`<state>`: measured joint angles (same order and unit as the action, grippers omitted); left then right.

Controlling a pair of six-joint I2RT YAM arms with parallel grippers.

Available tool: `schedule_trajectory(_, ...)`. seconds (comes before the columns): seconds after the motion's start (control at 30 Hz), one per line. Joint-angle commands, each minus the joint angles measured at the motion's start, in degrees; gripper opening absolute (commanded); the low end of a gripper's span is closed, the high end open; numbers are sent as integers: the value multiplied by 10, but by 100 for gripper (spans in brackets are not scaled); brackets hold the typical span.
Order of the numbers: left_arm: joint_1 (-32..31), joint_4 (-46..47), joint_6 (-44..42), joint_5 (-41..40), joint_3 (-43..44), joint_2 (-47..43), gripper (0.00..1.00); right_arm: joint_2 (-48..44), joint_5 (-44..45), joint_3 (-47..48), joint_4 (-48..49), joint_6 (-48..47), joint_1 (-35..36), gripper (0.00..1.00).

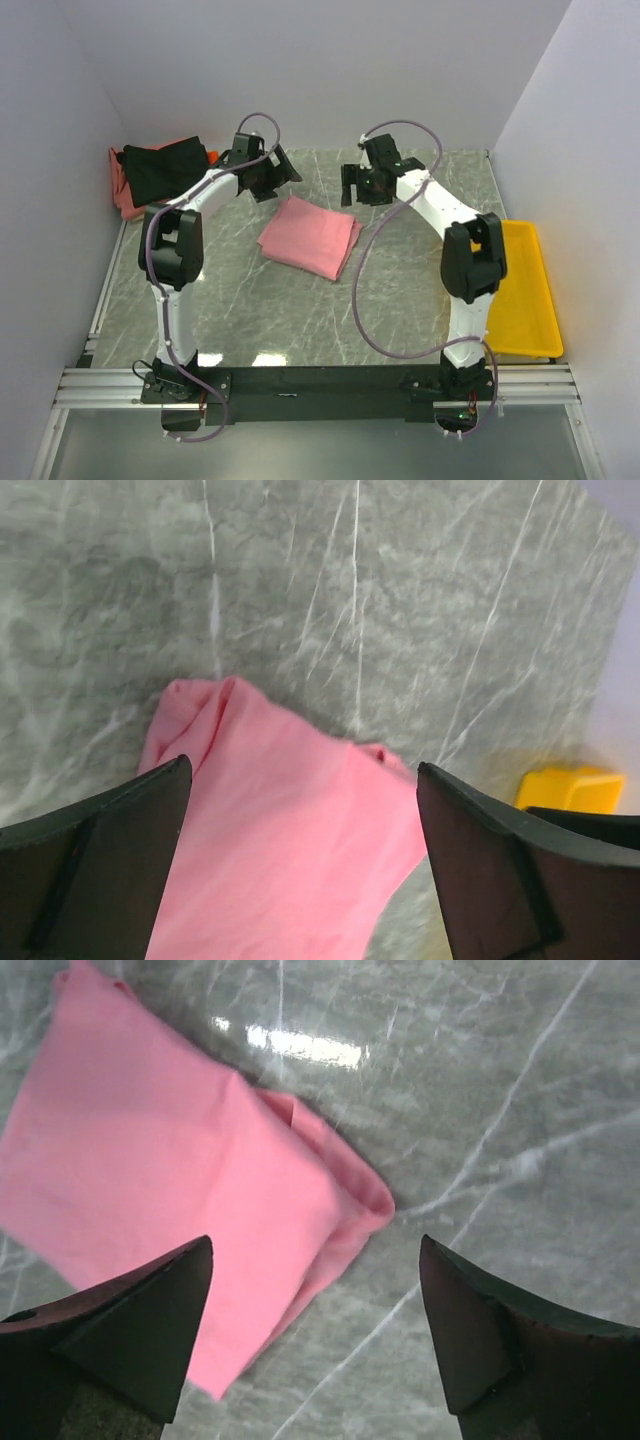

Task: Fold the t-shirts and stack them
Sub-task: Fold the tshirt, then neatly place the folded tshirt to the corner

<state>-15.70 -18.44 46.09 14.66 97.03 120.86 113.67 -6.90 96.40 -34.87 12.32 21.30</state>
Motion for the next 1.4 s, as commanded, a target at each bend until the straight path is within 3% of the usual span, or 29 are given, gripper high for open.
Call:
schedule_trajectory(0.0,-6,2,-97,-26,-45,-85,99,-105,-14,-56,37,14,2,90)
schedule_trajectory(0.13,-6,-4,-195,-43,-120,-126,99,-186,-47,-161,84,24,2,91)
schedule_trajectory(0.33,-6,-32,-206,-64,-135,-92,99,-288,-63,-296,113,30,2,93)
schedule_trajectory(0.6,-25,-44,-245,-56,-131,-38,99,-353,-57,-344,94,36,2,94)
schedule_trajectory(0.8,-49,-68,-257,-103,-116,-3,97,-383,-69,-365,89,39,2,94)
schedule_trajectory(1.1,-102,-96,-244,-165,-108,36,56,-413,-41,-378,88,37,3,94)
schedule_trajectory(1.2,-118,-117,-237,-218,-86,56,28,-417,-9,-381,84,44,2,94)
schedule_trajectory(1.23,-118,-124,-233,-229,-68,67,4,-418,6,-380,83,45,1,94)
schedule_trajectory(1.37,-118,-147,-230,-294,-33,76,1,-427,19,-387,87,46,1,94)
